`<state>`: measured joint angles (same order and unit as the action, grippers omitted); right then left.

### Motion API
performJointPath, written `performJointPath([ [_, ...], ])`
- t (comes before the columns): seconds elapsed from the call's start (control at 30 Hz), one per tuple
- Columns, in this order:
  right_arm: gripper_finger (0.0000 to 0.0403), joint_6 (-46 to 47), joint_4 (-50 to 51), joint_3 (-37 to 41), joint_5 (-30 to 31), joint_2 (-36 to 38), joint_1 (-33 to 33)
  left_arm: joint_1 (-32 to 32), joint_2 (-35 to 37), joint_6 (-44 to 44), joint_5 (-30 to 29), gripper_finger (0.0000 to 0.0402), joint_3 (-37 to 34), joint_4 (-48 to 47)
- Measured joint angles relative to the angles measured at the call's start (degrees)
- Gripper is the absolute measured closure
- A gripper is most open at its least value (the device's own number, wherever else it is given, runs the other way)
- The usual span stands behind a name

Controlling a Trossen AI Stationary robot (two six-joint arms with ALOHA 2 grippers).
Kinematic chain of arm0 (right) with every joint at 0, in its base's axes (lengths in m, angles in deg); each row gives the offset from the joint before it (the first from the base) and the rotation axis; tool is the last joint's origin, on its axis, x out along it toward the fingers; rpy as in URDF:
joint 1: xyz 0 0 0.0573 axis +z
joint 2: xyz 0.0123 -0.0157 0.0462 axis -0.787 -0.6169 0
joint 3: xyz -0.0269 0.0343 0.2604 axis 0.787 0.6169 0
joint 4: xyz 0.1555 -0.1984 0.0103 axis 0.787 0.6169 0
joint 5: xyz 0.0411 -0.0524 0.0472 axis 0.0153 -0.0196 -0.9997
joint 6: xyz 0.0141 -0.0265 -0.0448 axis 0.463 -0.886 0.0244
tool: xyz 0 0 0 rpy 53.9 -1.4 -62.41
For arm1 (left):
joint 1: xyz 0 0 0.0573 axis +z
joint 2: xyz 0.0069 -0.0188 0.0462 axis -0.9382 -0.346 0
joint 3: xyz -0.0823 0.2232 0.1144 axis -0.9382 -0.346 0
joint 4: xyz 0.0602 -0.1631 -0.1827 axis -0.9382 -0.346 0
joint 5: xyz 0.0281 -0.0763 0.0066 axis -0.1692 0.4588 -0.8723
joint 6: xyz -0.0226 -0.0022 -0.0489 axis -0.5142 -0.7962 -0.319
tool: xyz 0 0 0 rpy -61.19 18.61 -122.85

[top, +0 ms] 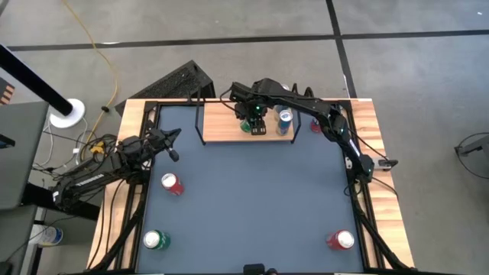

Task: Place canned beverage on shelf
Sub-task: Put the top green soda can on the shelf aligned with the other green soda can

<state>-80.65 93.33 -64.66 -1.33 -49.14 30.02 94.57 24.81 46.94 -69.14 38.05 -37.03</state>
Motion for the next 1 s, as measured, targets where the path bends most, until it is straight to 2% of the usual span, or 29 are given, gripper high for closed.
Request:
performJointPath([
  [0.37, 0.0045, 0.2, -0.1, -0.1, 0.5, 0.0, 0.0, 0.0, 0.0, 0.0, 0.0, 0.0401, 0.0, 0.0],
  [1.0, 0.0044, -1.8, -3.2, -0.1, 1.9, 0.0, 1.3, 0.0, 0.0, 0.0, 0.0, 0.0401, 0.0, 0.0],
])
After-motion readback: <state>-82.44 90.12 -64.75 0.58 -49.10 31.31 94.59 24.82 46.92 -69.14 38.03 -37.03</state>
